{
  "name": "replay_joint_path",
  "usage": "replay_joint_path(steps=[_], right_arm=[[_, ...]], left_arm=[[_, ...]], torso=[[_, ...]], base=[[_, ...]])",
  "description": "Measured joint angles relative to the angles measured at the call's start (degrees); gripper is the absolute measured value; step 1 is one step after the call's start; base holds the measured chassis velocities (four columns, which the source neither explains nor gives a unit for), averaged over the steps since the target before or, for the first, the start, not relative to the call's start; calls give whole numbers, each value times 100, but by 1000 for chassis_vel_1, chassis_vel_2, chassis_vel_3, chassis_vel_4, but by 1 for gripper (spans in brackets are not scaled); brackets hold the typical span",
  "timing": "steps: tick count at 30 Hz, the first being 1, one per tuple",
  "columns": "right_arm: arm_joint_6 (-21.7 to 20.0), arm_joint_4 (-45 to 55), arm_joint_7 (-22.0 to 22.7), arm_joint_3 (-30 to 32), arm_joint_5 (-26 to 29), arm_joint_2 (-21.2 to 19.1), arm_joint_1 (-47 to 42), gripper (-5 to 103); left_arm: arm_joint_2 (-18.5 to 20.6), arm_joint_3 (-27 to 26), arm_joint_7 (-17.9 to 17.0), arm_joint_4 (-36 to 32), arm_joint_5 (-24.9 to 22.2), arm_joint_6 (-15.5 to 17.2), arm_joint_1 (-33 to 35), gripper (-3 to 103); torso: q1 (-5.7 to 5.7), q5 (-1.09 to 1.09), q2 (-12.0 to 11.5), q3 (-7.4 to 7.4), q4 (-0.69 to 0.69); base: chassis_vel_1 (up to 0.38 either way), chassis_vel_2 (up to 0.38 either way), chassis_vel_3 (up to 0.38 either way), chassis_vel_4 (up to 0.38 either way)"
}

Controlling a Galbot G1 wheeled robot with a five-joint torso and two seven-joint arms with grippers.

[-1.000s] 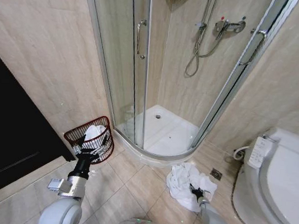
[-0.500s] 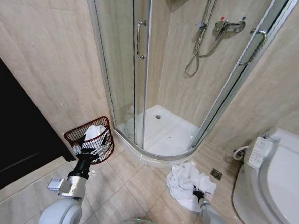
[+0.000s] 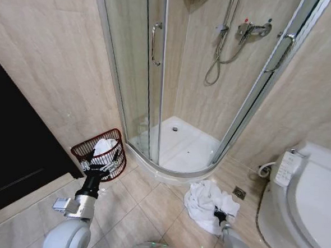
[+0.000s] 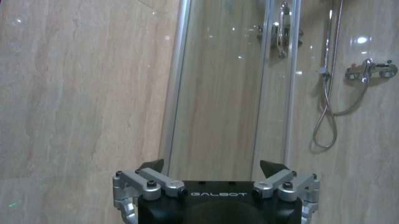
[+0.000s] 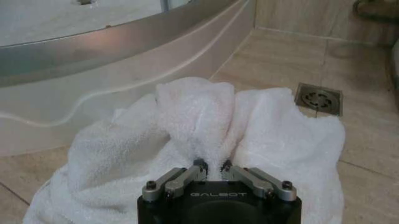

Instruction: Discard the used towel into the hamper.

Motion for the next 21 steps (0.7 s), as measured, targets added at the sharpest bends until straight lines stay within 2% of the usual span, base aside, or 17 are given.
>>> replay_joint_path(steps=[3,7,9,10,13,21], right_arm=[[186,35,-8,4,-57,13,-67,8],[749,113,-13,5,-267,38,-147,8],[1168,23,135,5,-421,57,-107,8],[1168,23,135,5,-421,57,-107,8],[1653,87,435,8,-665,125,-121,8],[2289,92,623,12,-813,185,-138,8]], left_arm=[[0,0,0,0,0,0,0,100],[0,0,0,0,0,0,0,100],[0,0,0,0,0,0,0,100],[0,0,0,0,0,0,0,100],[0,0,0,0,0,0,0,100],[0,0,0,0,0,0,0,100]], torso=[[0,0,0,0,0],[1,-1,1,1,-1],[1,0,1,1,0],[1,0,1,1,0],[1,1,1,2,0],[2,0,2,2,-1]], base=[[0,0,0,0],[0,0,0,0],[0,0,0,0],[0,0,0,0],[0,0,0,0],[0,0,0,0]])
